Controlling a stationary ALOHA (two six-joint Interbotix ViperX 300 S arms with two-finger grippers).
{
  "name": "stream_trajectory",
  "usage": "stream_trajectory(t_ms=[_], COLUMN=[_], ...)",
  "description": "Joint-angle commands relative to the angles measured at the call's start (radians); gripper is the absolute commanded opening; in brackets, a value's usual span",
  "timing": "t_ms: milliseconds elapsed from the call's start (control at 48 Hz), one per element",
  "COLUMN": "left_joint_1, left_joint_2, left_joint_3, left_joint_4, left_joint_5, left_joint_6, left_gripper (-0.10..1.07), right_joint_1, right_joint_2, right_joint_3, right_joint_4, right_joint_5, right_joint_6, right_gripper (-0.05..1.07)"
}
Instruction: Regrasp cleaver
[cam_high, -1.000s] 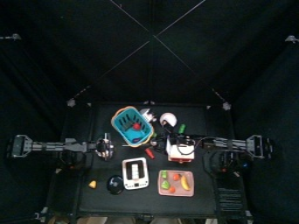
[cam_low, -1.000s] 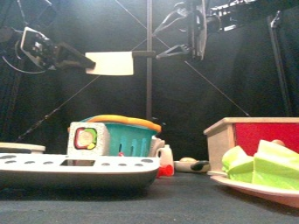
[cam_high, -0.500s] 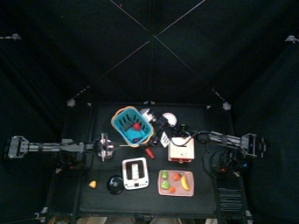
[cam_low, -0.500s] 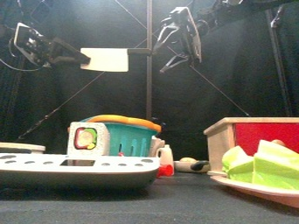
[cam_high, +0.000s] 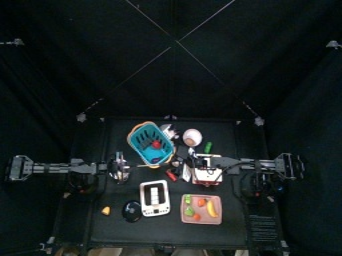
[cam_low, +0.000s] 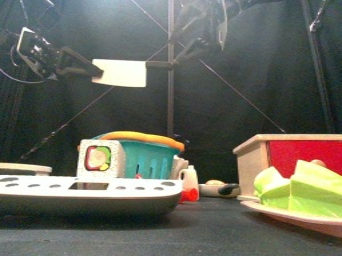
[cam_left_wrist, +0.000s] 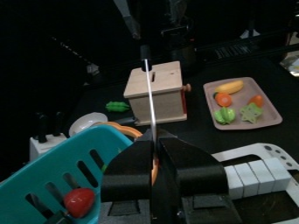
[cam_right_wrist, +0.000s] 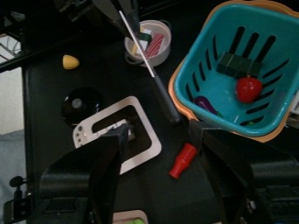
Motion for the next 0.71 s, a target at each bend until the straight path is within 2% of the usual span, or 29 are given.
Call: stream_trajectory(t_ms=[0,146,396,688], left_joint_1=[-0.011,-0.023,-0.029,-0.029], left_joint_2=[0.003,0.014,0.034,0.043], left_joint_3=[-0.028,-0.037,-0.054,-0.055], left_joint_4=[-0.002,-0.006,-0.018,-0.020], left_joint_5=[-0.003,0.008,0.021,0.021], left_joint_6=[-0.002,-0.003,-0.035,-0.043], left_gripper=[0.43,0.43,0.43,0.43], right_joint_1=[0.000,0.003,0.018,0.028], right_joint_2=[-0.011,0.006,0.074,0.101], right_joint_3=[-0.008,-0.003,-0.015,-0.026], right_joint_4=[-0.026,-0.061,-0.083,-0.097], right_joint_5=[-0.040,-0.072,-0.071,-0.074], right_joint_6=[-0.002,0.000,-0.005,-0.005], right_gripper=[0.90,0.90,0.90,0.87])
